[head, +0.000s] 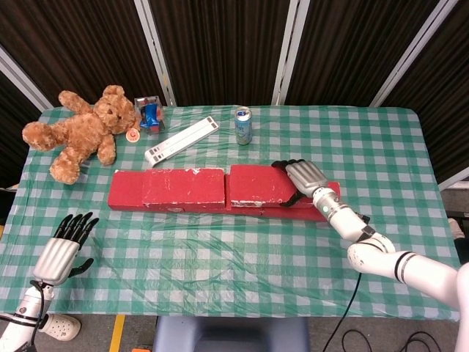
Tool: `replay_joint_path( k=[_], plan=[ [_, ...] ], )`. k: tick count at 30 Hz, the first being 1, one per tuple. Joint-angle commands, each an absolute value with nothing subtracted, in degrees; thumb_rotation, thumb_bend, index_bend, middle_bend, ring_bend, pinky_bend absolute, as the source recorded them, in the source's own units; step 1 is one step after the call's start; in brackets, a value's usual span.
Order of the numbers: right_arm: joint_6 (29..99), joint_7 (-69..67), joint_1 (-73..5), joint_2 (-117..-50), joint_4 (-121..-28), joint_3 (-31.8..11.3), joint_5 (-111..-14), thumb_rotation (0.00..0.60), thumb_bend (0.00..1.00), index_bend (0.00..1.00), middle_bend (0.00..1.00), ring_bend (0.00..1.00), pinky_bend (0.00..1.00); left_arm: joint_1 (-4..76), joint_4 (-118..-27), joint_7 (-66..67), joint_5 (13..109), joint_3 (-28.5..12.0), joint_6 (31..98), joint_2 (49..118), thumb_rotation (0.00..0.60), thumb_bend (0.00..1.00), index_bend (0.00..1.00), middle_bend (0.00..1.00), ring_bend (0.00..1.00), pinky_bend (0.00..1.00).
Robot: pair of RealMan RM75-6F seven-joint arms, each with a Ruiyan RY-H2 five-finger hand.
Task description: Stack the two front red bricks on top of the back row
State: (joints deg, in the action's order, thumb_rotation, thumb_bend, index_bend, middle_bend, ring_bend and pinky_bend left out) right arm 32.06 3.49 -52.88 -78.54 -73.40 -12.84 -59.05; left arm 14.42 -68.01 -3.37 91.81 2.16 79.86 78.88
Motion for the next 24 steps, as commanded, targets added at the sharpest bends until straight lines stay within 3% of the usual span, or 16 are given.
replay_joint_path(
  k=[1,24],
  plan=[
    [32.94,6.3,-53.95,-78.98,-74.23,-12.17,-56.26,0.6,0.11,0.48,0.38,0.32,0.39,14.45,-68.16,-3.62,91.89,2.21,79.76,78.71,0.6,0.25,0.0,0.0,0.0,0.0],
    [37.34,16.36,-57.99,-80.28,-77.48,-9.15,-42.21,0.6,0.1,0.45,0.38,0.31,0.39,13.79,-69.26,-4.41,92.24,2.05,81.0,77.57,0.6,0.25,0.0,0.0,0.0,0.0]
  ],
)
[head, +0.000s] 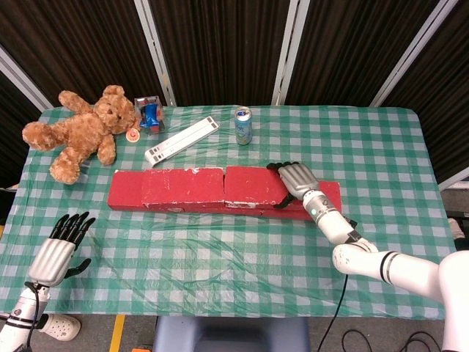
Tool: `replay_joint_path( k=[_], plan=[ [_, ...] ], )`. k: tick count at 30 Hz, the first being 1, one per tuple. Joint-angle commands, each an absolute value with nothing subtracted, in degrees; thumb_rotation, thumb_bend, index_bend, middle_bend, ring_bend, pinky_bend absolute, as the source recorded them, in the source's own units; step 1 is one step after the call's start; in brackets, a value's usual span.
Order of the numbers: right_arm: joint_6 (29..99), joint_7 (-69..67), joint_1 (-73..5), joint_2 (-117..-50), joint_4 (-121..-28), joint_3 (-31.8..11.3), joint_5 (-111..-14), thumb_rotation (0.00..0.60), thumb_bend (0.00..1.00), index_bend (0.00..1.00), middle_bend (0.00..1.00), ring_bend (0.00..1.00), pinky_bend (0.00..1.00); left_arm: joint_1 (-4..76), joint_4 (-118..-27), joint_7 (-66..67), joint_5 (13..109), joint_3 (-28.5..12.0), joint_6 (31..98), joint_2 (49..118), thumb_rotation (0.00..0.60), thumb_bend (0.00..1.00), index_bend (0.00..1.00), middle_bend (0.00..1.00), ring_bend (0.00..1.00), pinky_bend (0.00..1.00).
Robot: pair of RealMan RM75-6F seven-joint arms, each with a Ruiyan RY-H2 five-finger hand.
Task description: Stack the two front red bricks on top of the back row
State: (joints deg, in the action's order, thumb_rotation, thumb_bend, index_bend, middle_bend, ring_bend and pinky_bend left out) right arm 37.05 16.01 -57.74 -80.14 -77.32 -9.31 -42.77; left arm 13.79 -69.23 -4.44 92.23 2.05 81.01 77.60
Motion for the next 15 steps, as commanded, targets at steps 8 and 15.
replay_joint_path(
  k=[8,15],
  plan=[
    [37.77,17.2,-58.58,-80.37,-78.13,-8.63,-40.94,0.6,0.1,0.43,0.38,0.3,0.39,13.83,-69.31,-4.43,92.24,2.0,80.78,77.54,0.6,0.25,0.0,0.0,0.0,0.0],
    [38.44,17.56,-58.81,-80.45,-78.47,-8.39,-40.49,0.6,0.1,0.42,0.38,0.3,0.39,13.8,-69.4,-4.41,92.38,2.01,80.84,77.48,0.6,0.25,0.0,0.0,0.0,0.0]
  ],
)
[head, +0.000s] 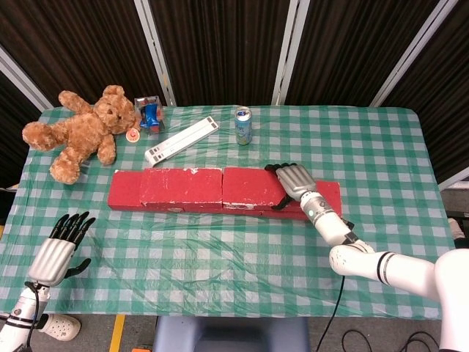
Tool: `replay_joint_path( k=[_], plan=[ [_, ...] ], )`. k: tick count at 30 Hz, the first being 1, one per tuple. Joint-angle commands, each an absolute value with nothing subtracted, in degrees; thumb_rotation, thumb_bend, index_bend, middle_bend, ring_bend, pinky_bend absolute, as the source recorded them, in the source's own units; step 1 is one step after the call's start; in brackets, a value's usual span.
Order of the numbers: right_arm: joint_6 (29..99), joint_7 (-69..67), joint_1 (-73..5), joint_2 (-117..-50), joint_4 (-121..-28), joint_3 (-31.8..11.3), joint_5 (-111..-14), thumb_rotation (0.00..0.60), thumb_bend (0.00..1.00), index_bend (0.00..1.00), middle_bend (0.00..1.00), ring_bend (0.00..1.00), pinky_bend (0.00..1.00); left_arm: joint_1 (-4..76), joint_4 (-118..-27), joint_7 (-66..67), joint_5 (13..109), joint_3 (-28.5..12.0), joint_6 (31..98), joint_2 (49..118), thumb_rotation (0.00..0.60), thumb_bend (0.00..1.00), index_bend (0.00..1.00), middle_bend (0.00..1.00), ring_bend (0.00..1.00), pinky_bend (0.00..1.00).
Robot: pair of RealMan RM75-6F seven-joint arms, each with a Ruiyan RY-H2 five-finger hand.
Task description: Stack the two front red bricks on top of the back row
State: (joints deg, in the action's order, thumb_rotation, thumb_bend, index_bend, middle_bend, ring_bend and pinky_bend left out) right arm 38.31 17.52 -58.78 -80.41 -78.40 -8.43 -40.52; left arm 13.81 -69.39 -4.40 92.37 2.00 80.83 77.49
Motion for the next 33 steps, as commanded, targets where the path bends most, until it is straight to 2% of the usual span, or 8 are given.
replay_joint_path(
  k=[1,5,9,16,25,30,33],
  plan=[
    [38.57,17.58,-58.8,-80.51,-78.45,-8.37,-40.51,0.6,0.1,0.41,0.38,0.29,0.39,13.8,-69.41,-4.44,92.41,2.02,80.83,77.47,0.6,0.25,0.0,0.0,0.0,0.0],
    [38.83,17.7,-58.81,-80.63,-78.41,-8.2,-40.31,0.6,0.1,0.29,0.32,0.22,0.36,13.81,-69.46,-4.49,92.5,2.04,80.82,77.46,0.6,0.25,0.0,0.0,0.0,0.0],
    [38.86,19.29,-59.4,-80.31,-78.84,-7.48,-38.02,0.6,0.1,0.11,0.19,0.11,0.27,13.81,-69.41,-4.6,92.52,2.03,80.8,77.47,0.6,0.25,0.0,0.0,0.0,0.0],
    [39.29,22.12,-60.71,-79.45,-80.49,-6.36,-33.35,0.6,0.1,0.02,0.14,0.06,0.22,13.86,-69.42,-4.69,92.69,2.07,80.8,77.48,0.6,0.25,0.0,0.0,0.0,0.0],
    [40.55,23.15,-61.33,-76.88,-84.7,-5.92,-31.42,0.6,0.09,0.0,0.11,0.04,0.19,13.67,-69.62,-4.75,92.97,2.13,81.33,77.32,0.6,0.25,0.0,0.0,0.0,0.0],
    [43.86,19.67,-58.0,-71.05,-89.88,-6.94,-35.78,0.598,0.09,0.0,0.09,0.0,0.14,13.31,-69.86,-4.78,93.18,2.14,82.15,77.01,0.6,0.25,0.0,0.0,0.0,0.0],
    [44.77,16.09,-54.57,-66.79,-91.38,-6.81,-39.97,0.578,0.09,0.05,0.06,0.0,0.11,13.18,-70.06,-4.74,93.49,2.14,82.7,76.89,0.6,0.25,0.0,0.0,0.0,0.0]
  ],
)
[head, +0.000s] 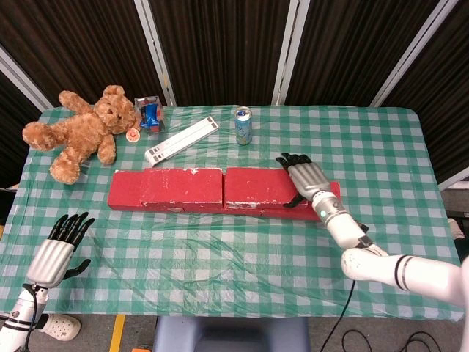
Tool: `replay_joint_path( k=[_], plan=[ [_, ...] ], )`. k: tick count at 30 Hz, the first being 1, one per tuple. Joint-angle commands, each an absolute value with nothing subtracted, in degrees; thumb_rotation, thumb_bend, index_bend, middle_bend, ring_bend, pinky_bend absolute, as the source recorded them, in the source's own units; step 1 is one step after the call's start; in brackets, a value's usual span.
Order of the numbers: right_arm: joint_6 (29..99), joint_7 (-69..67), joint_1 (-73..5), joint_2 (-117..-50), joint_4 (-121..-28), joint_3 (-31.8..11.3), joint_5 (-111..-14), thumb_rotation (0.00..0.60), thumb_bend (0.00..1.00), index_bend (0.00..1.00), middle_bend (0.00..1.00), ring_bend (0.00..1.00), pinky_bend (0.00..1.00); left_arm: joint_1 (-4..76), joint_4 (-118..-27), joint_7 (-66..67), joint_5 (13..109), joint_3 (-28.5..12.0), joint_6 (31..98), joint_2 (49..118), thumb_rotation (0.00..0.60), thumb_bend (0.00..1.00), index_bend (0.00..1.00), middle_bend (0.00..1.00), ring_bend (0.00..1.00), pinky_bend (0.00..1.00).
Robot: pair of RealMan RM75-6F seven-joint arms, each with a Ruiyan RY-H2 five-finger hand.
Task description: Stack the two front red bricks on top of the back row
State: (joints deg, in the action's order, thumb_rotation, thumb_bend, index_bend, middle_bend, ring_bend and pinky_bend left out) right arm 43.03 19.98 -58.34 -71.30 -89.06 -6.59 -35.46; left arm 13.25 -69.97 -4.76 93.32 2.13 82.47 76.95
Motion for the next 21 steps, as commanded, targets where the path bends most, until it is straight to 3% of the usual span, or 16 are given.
replay_joint_path(
  k=[1,3,5,7,10,21],
  plan=[
    [45.14,14.9,-53.41,-65.73,-91.43,-6.68,-41.61,0.565,0.09,0.09,0.06,0.0,0.11,13.14,-70.07,-4.7,93.62,2.16,82.87,76.89,0.6,0.25,0.0,0.0,0.0,0.0],
    [45.82,12.41,-50.74,-63.67,-90.85,-5.92,-45.89,0.547,0.1,0.15,0.06,0.0,0.1,13.12,-70.09,-4.52,93.93,2.27,83.07,76.97,0.6,0.25,0.0,0.0,0.0,0.0],
    [46.07,10.13,-48.7,-62.73,-89.52,-5.29,-49.08,0.534,0.19,0.2,0.06,0.0,0.09,13.19,-70.11,-4.31,94.12,2.35,82.99,77.09,0.6,0.25,0.0,0.0,0.0,0.0],
    [44.8,6.69,-47.09,-62.55,-87.48,-5.09,-51.32,0.521,0.35,0.24,0.06,0.0,0.08,13.38,-70.08,-4.01,94.26,2.41,82.69,77.31,0.6,0.25,0.0,0.0,0.0,0.0],
    [42.4,3.23,-46.36,-62.93,-85.71,-5.38,-52.24,0.516,0.47,0.26,0.05,0.0,0.08,13.56,-70.05,-3.93,94.35,2.3,82.6,77.47,0.6,0.26,0.0,0.0,0.0,0.0],
    [36.01,-0.48,-46.33,-68.91,-77.56,-4.87,-57.57,0.473,0.52,0.37,0.04,0.0,0.01,13.73,-69.36,-3.75,93.86,1.98,82.23,77.95,0.6,0.26,0.0,0.0,0.0,0.0]
  ],
)
